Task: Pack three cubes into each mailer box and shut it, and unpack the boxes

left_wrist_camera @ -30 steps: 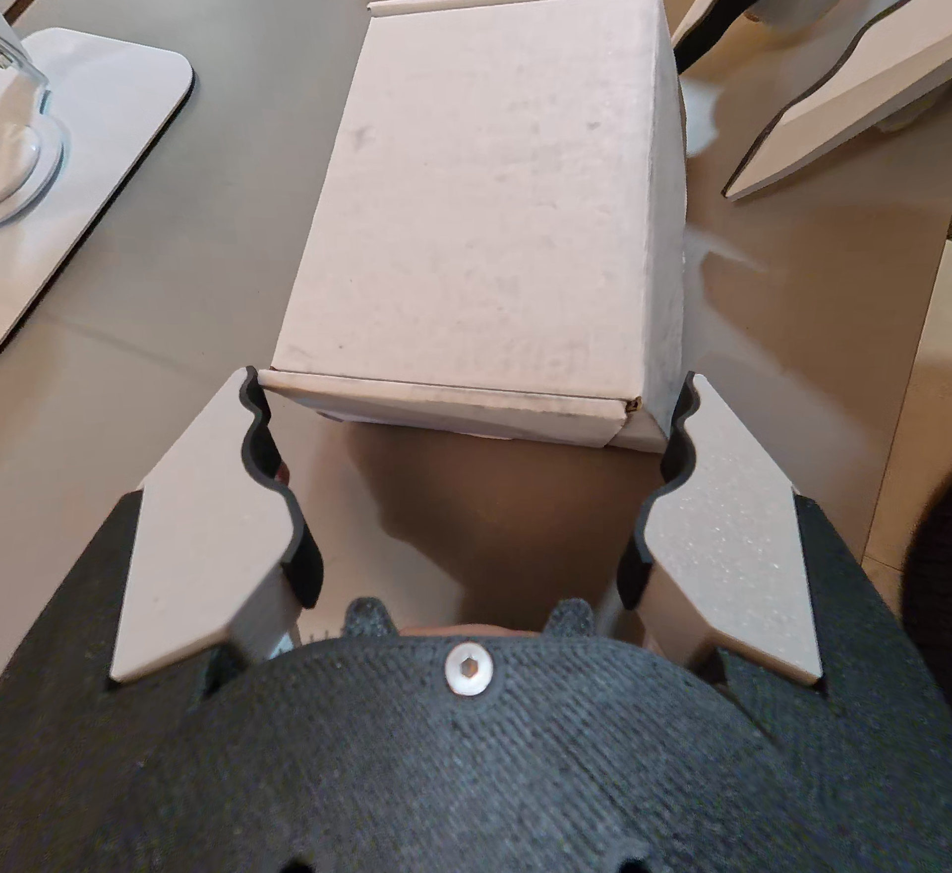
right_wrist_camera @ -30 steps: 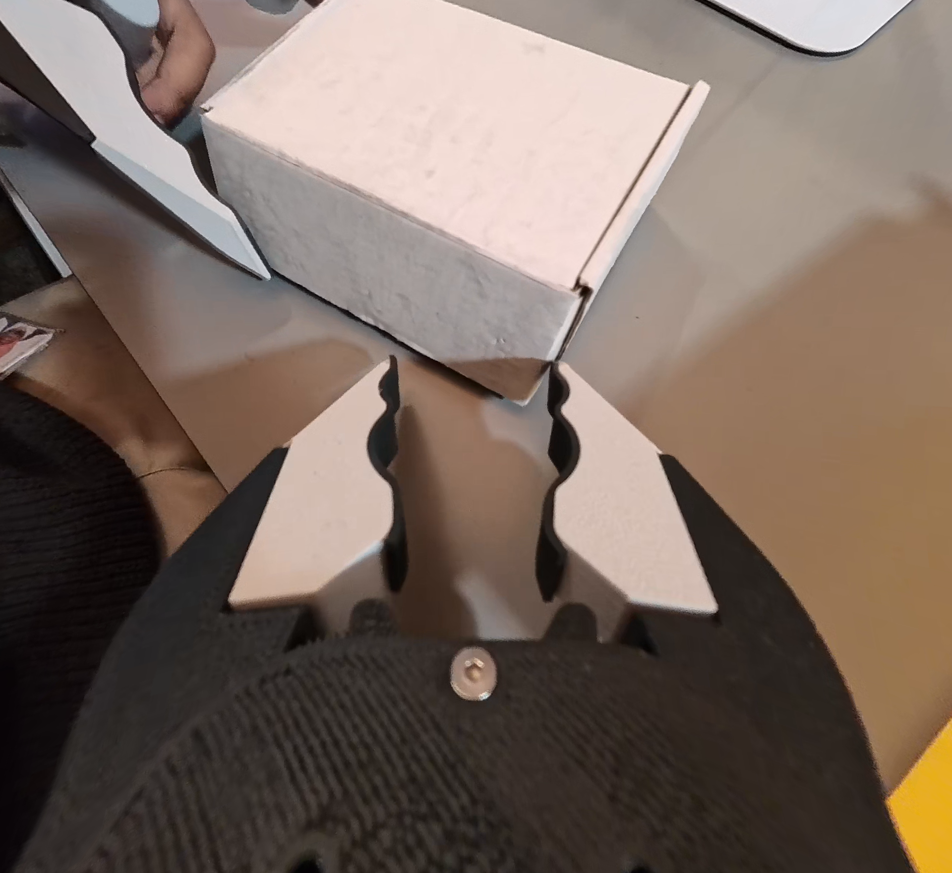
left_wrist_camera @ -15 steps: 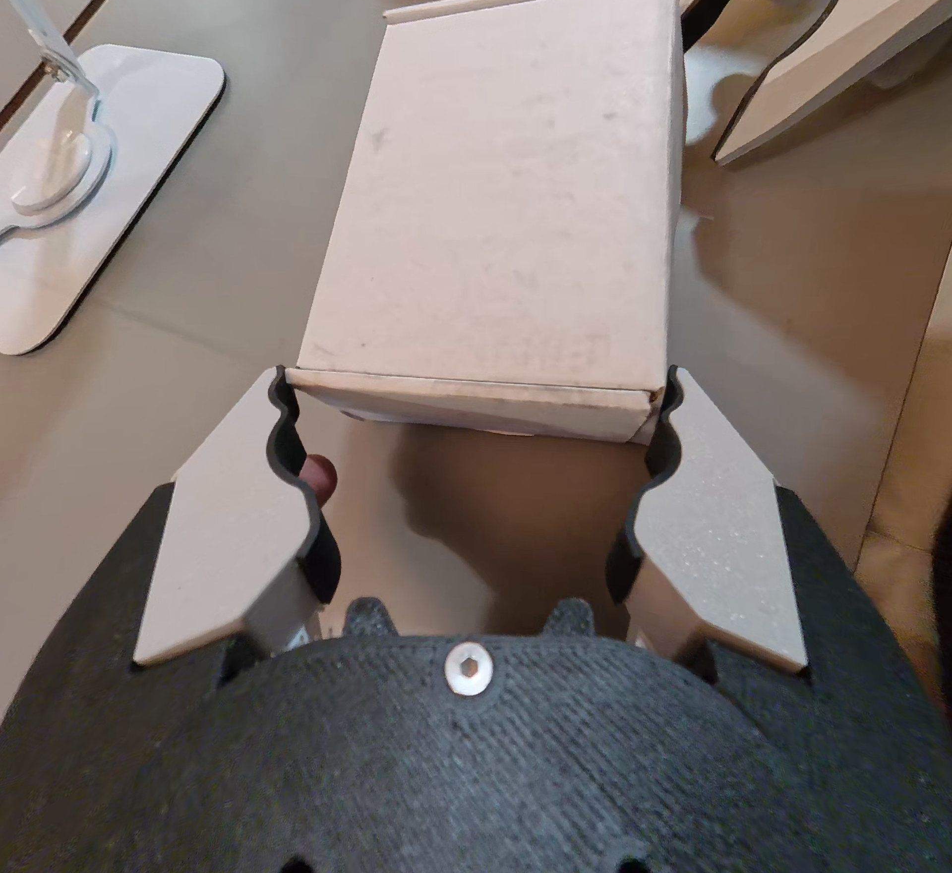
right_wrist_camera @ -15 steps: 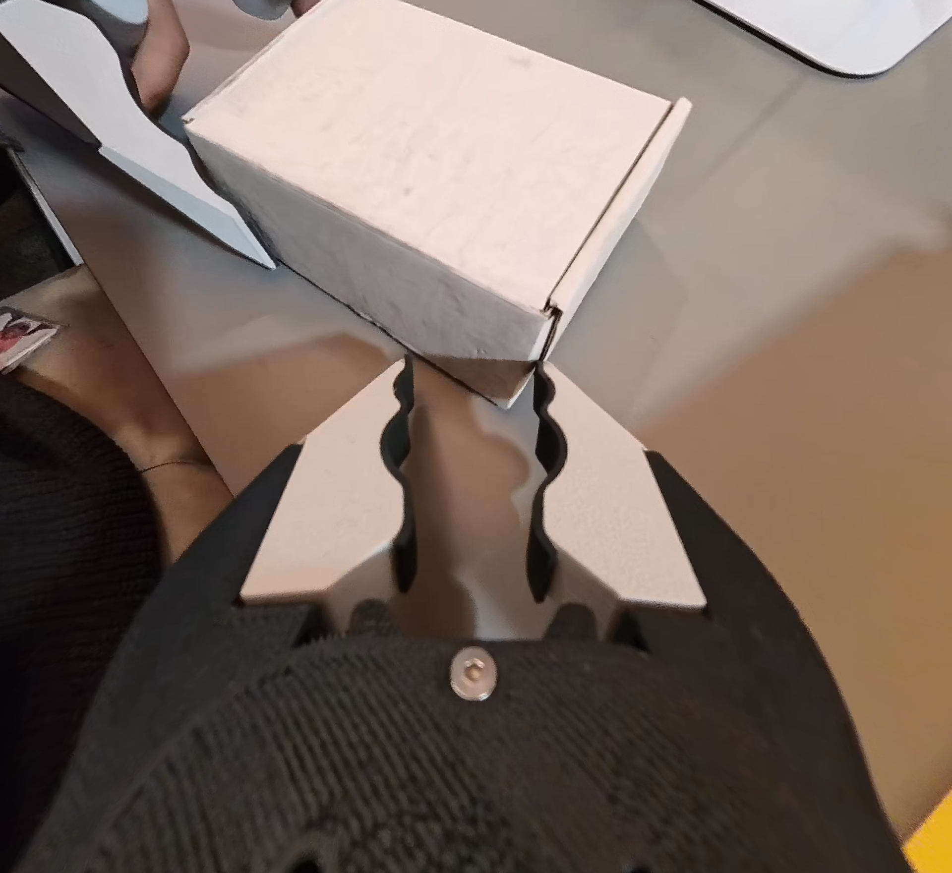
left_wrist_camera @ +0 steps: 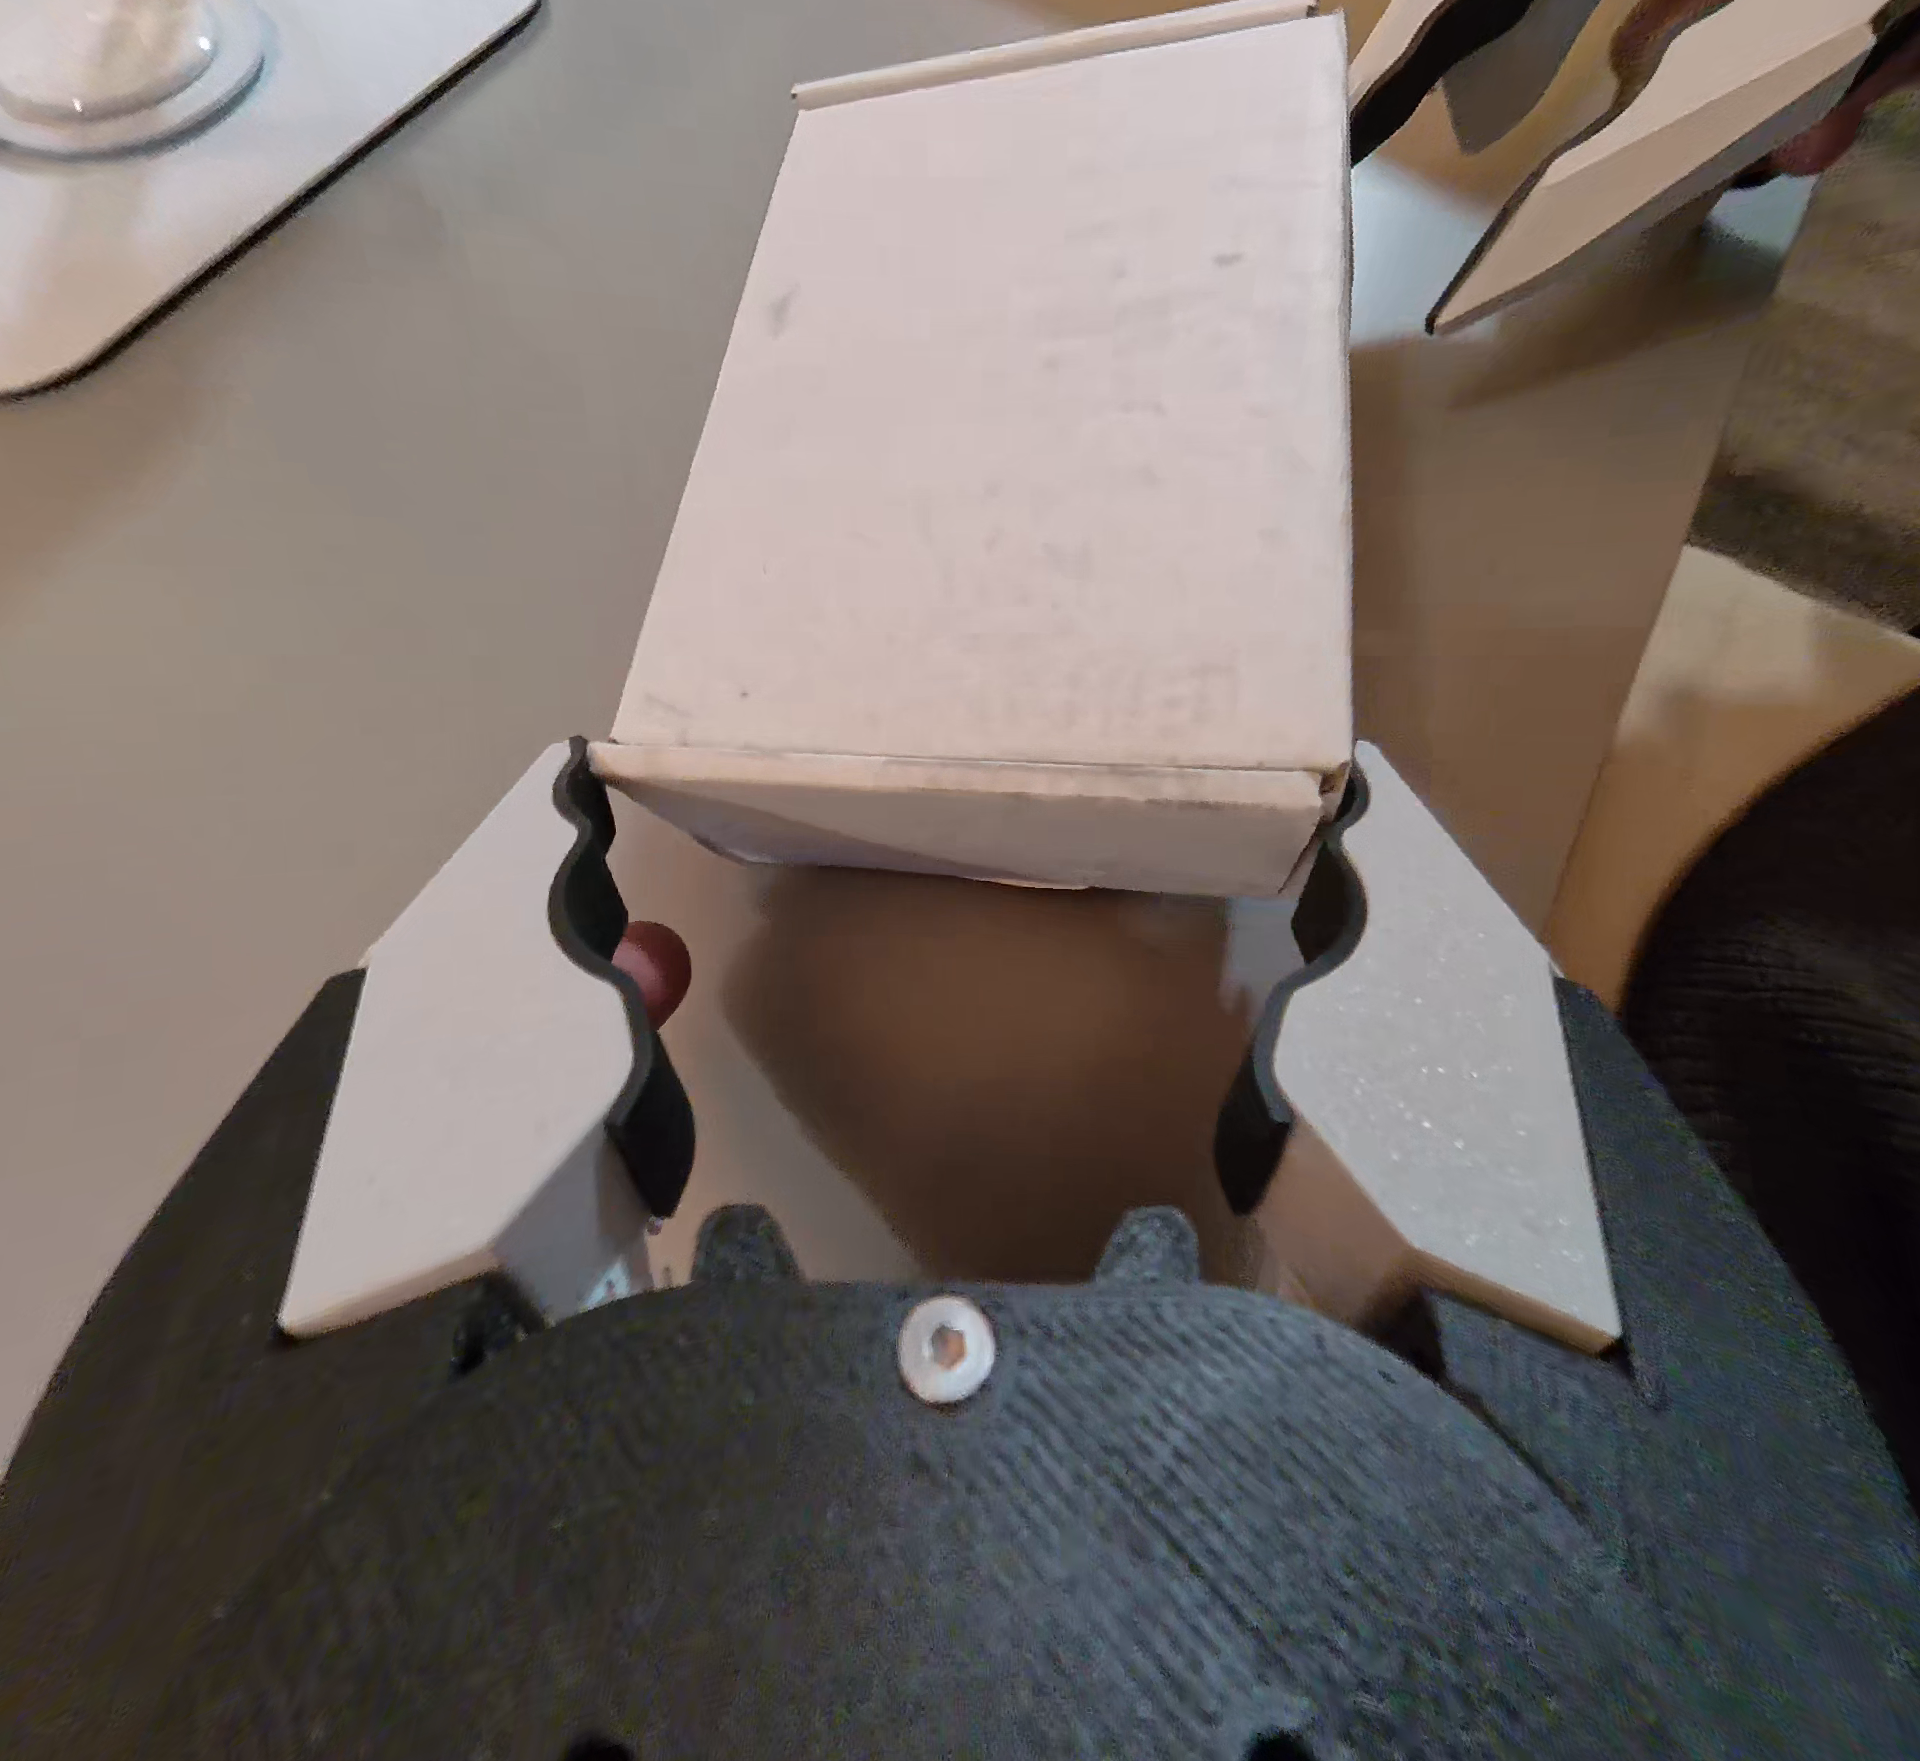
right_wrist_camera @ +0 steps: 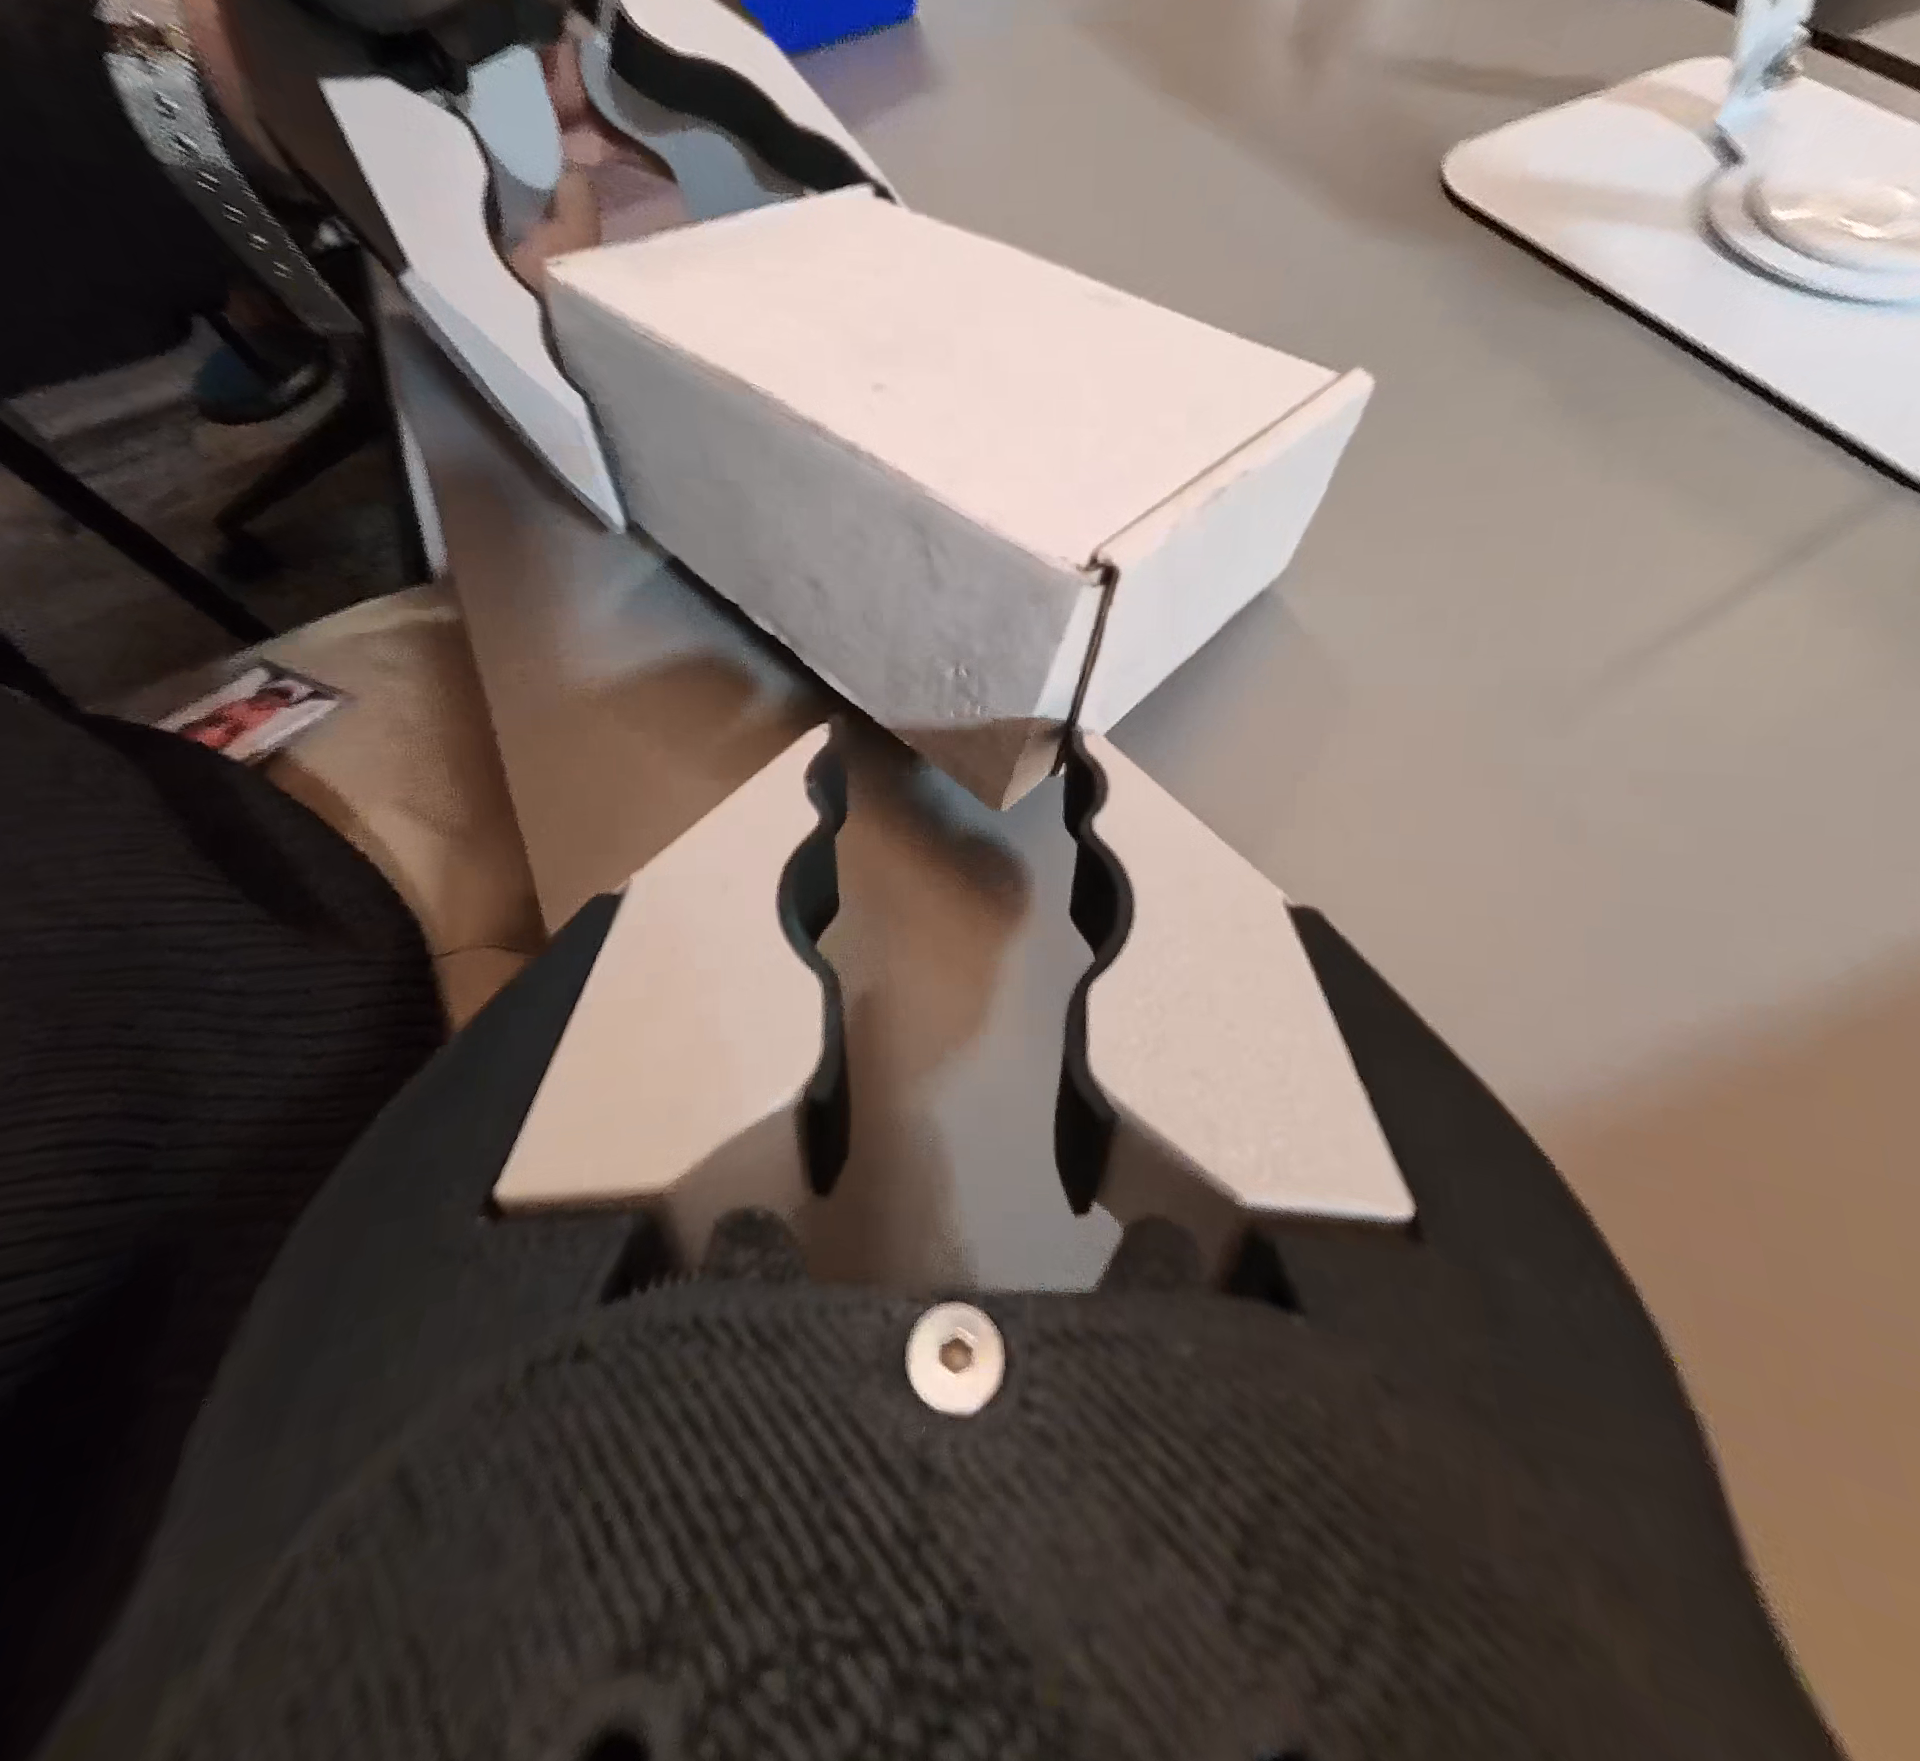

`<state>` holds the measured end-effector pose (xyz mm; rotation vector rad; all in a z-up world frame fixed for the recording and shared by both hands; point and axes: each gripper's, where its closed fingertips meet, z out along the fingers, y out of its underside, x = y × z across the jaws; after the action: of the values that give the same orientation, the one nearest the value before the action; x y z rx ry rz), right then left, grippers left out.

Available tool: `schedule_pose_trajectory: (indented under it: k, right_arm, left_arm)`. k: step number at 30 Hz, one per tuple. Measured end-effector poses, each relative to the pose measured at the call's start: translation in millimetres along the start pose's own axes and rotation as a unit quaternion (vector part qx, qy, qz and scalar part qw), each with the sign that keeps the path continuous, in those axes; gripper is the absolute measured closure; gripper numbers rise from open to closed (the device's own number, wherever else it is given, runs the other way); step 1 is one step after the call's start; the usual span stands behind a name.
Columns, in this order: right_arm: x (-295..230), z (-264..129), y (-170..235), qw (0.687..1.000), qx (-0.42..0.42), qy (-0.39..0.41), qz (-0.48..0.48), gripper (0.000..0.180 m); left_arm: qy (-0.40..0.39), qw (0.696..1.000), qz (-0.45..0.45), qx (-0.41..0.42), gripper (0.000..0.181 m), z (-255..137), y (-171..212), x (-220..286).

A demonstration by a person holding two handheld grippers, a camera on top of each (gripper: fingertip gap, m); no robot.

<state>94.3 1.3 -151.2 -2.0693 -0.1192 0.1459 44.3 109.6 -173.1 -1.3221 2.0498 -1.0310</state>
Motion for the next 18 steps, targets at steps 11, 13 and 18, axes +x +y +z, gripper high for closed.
schedule_pose_trajectory:
  k: [11,13,18]
  right_arm:
    - [-6.9,8.8,-48.6,0.984,0.099,-0.119,0.087,0.105]
    - [-18.3,18.6,-41.9,0.983,0.070,-0.151,0.081,0.096]
    - [-41.1,33.3,-29.4,0.978,0.019,-0.203,0.047,0.099]
  left_arm:
    - [0.026,0.997,-0.068,0.029,0.050,-37.8,18.5,7.2]
    - [0.027,0.996,-0.074,0.032,0.050,-43.1,21.6,8.8]
    - [0.034,0.994,-0.092,0.042,0.050,-55.3,28.6,12.1]
